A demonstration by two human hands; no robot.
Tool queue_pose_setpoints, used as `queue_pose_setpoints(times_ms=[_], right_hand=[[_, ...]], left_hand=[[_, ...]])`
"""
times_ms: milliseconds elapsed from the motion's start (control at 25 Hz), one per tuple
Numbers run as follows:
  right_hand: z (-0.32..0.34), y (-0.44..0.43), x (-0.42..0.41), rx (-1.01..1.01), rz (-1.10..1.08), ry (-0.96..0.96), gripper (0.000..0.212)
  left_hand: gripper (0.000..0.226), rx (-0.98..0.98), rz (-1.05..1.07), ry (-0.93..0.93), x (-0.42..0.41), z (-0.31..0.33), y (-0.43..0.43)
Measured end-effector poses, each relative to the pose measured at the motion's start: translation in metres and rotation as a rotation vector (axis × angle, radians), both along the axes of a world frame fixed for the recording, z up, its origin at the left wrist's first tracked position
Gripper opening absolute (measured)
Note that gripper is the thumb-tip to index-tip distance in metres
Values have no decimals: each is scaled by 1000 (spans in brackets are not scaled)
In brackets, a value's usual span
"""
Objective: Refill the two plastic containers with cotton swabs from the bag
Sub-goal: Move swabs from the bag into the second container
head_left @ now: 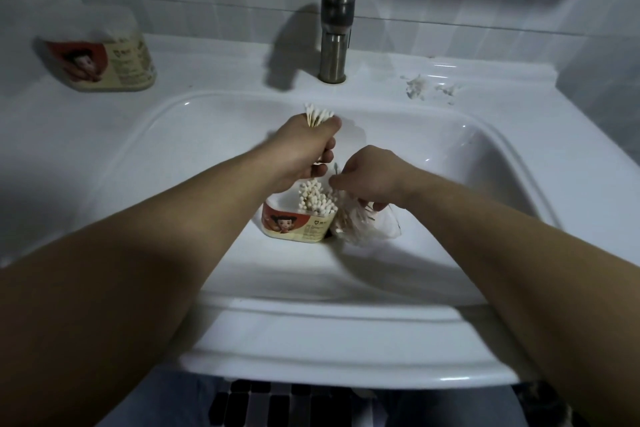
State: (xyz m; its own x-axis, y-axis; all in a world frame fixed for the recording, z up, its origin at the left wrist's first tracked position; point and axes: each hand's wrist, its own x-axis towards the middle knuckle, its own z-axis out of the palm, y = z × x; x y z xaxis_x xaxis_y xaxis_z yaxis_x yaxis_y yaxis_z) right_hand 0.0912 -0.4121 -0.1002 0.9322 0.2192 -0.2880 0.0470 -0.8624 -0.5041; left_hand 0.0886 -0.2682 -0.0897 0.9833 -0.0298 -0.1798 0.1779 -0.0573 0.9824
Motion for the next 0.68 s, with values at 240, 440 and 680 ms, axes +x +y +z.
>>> queue_pose_setpoints(times_ms=[240, 440, 680], right_hand=[[-1, -2, 3, 163, -64, 100, 21], [11, -7, 5, 230, -101, -26, 19], [21, -12, 1, 394, -30, -76, 21]], left_hand=[[20, 10, -13, 6, -1, -1, 0], [19, 105, 25, -19, 6, -5, 2], [32, 210, -38, 7, 6, -9, 5]])
